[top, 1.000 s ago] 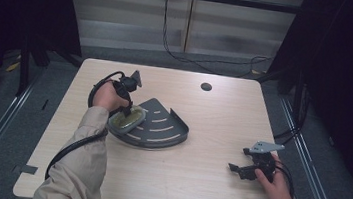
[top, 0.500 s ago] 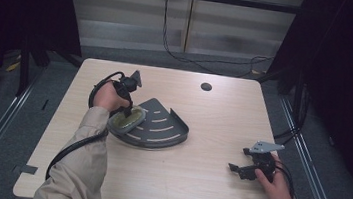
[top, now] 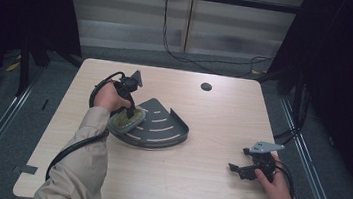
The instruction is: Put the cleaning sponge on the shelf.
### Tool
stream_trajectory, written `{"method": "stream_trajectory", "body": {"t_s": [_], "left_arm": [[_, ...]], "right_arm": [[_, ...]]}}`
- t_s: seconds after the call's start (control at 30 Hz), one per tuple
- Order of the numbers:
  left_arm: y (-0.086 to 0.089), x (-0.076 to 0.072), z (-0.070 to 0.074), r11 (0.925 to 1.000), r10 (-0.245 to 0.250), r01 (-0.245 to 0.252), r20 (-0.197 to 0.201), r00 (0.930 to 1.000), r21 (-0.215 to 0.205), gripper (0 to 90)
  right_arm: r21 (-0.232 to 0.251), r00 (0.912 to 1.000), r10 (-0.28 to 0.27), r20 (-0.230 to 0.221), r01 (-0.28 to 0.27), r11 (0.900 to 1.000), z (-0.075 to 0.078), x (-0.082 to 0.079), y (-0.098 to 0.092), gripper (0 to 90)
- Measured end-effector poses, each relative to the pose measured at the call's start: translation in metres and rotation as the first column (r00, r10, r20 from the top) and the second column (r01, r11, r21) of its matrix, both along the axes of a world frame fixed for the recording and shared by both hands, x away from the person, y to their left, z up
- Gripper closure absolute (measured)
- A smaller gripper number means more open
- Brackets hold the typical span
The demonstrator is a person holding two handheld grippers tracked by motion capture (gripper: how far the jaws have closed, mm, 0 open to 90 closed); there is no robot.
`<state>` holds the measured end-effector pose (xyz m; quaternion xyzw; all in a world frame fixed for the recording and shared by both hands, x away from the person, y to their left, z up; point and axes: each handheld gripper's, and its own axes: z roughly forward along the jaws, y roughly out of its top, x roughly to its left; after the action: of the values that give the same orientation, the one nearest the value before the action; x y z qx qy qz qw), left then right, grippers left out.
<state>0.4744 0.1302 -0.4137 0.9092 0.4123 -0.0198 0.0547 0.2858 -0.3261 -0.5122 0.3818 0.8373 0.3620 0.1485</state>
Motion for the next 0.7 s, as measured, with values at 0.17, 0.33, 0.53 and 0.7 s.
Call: {"method": "stream_trajectory", "body": {"t_s": [0.17, 0.33, 0.53, 0.7], "left_arm": [[0.001, -0.001, 0.002, 0.9999, 0.011, -0.011, 0.003, 0.9999, -0.002, 39.7], [0.003, -0.003, 0.007, 0.9999, 0.017, -0.017, 0.012, 0.9998, -0.002, 31.8], [0.006, -0.005, 0.012, 0.9998, 0.019, -0.018, 0.03, 0.9994, -0.003, 25.8], [0.008, -0.008, 0.014, 0.9995, 0.026, -0.026, 0.03, 0.9992, -0.016, 21.5]], "right_arm": [[-0.001, 1.0, 0.001, 0.001, -0.001, 1.0, 0.0, 0.0, 0.0, 11.1], [0.0, 1.0, -0.001, 0.0, 0.001, 1.0, 0.0, 0.0, 0.0, 11.1], [-0.001, 1.0, 0.001, 0.0, -0.001, 1.0, 0.0, 0.0, 0.0, 11.1], [-0.001, 1.0, 0.001, 0.001, -0.001, 1.0, 0.0, 0.0, 0.0, 11.1]]}}
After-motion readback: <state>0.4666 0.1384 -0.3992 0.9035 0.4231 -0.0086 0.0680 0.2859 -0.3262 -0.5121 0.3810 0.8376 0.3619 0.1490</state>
